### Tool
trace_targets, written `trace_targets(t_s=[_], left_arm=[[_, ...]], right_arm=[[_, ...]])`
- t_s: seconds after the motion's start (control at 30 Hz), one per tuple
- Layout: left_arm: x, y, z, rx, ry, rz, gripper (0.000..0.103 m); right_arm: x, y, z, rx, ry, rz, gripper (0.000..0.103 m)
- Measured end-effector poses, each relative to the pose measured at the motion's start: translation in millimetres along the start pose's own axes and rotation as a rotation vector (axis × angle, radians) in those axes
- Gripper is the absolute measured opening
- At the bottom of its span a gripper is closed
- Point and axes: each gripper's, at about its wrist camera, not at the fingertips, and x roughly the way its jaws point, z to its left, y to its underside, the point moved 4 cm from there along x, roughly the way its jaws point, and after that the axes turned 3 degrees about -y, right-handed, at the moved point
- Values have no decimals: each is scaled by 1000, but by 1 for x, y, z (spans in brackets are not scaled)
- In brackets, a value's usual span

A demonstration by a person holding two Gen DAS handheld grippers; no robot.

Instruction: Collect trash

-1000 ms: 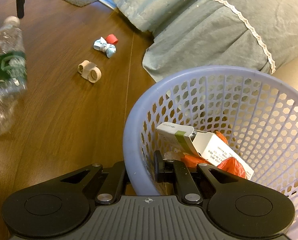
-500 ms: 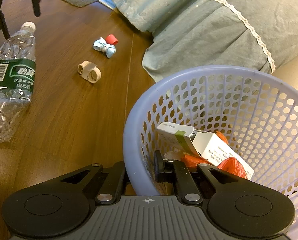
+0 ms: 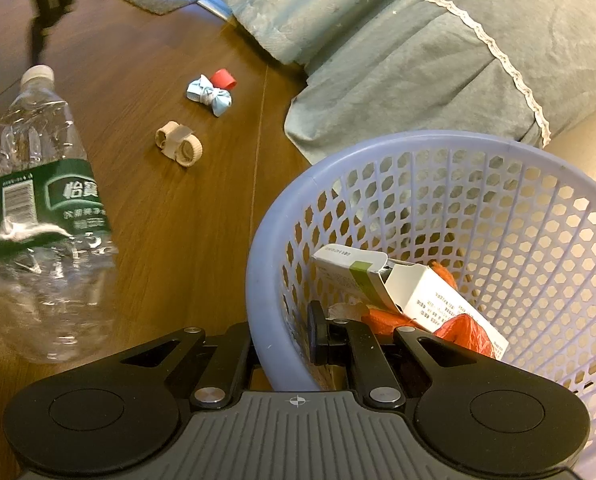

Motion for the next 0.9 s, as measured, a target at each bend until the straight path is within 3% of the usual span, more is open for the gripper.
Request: trace_targets(t_s=[0.07, 0.13, 0.23, 0.3, 0.47, 0.5, 0.53, 0.7, 0.8, 0.9], left_arm=[[-7, 4, -10, -54, 15, -13, 39], [-13, 6, -15, -50, -31, -26, 41], [-16, 6, -14, 17, -106, -62, 55], [-12, -1, -6, 71, -127, -92, 55], [5, -23, 14, 98, -68, -117, 54], [9, -24, 16, 90, -51, -106, 46], [12, -25, 19, 71, -33, -90, 38], [0, -13, 17, -133, 19, -56, 30], [-9, -2, 4, -249, 3, -31, 30], [-17, 3, -8, -282, -37, -61, 31]], right_arm=[[0, 0, 0, 2, 0, -1, 6], [1, 0, 0, 4, 0, -1, 6], [1, -1, 0, 1, 0, -1, 6], [1, -1, -1, 2, 0, 0, 6], [2, -1, -1, -2, 0, 2, 6], [2, 0, -1, -3, 0, 2, 6], [1, 0, -1, -4, 0, 1, 6], [2, 0, -1, 0, 1, 0, 6], [2, -1, -3, 10, 3, -2, 6], [2, -1, -2, 9, 3, 0, 6]])
